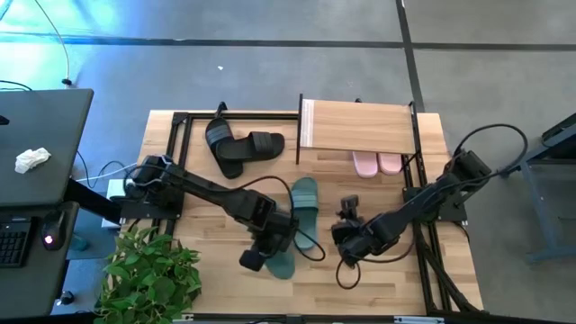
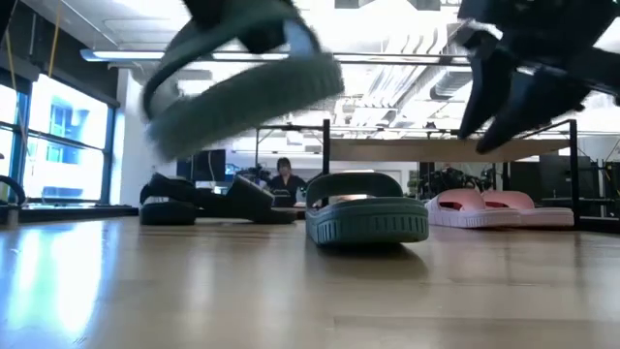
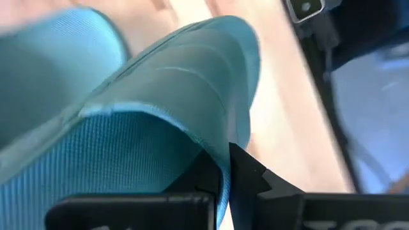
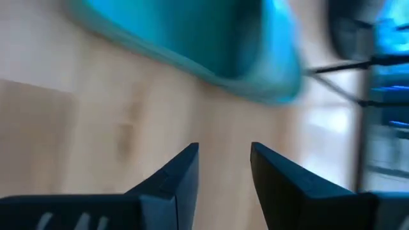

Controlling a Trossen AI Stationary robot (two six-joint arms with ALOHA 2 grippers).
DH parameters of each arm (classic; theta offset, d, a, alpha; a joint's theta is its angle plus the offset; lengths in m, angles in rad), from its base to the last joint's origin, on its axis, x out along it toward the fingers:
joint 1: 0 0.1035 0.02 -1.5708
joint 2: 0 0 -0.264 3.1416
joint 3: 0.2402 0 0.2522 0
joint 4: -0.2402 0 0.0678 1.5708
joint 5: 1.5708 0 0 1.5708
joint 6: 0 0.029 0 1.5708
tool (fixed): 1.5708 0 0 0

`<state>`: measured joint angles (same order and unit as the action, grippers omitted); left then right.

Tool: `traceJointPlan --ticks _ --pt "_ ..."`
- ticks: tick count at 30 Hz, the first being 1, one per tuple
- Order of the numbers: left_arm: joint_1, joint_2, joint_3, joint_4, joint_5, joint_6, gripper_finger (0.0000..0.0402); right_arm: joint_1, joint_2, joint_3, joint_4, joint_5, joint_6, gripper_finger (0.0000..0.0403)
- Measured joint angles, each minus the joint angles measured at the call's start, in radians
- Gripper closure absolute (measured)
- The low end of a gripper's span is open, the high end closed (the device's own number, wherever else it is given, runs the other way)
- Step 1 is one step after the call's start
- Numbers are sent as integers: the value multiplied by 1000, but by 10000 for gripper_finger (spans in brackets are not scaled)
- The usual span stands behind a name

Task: Pick and place slides into the shelf
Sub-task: Put the left green slides under the shelf

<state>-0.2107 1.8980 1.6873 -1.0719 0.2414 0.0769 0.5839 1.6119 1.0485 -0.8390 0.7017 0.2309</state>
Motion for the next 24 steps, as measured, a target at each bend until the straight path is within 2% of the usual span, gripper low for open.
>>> traceJointPlan --ticks 4,8,14,20,22,24 --pt "-34 -2 103 -106 -159 126 399 29 -57 0 -107 150 27 274" --pt "-70 -2 141 -143 -305 231 400 46 -145 0 -146 198 94 274" --pt "-100 15 144 -167 -475 330 400 45 -343 0 -172 181 269 274" --pt "-97 50 143 -183 -601 374 401 -15 -560 0 -138 160 577 274" --pt "-97 72 147 -183 -653 388 401 -54 -617 0 -89 101 596 274" --pt "-97 87 146 -208 -697 392 401 -106 -660 0 -12 23 538 274"
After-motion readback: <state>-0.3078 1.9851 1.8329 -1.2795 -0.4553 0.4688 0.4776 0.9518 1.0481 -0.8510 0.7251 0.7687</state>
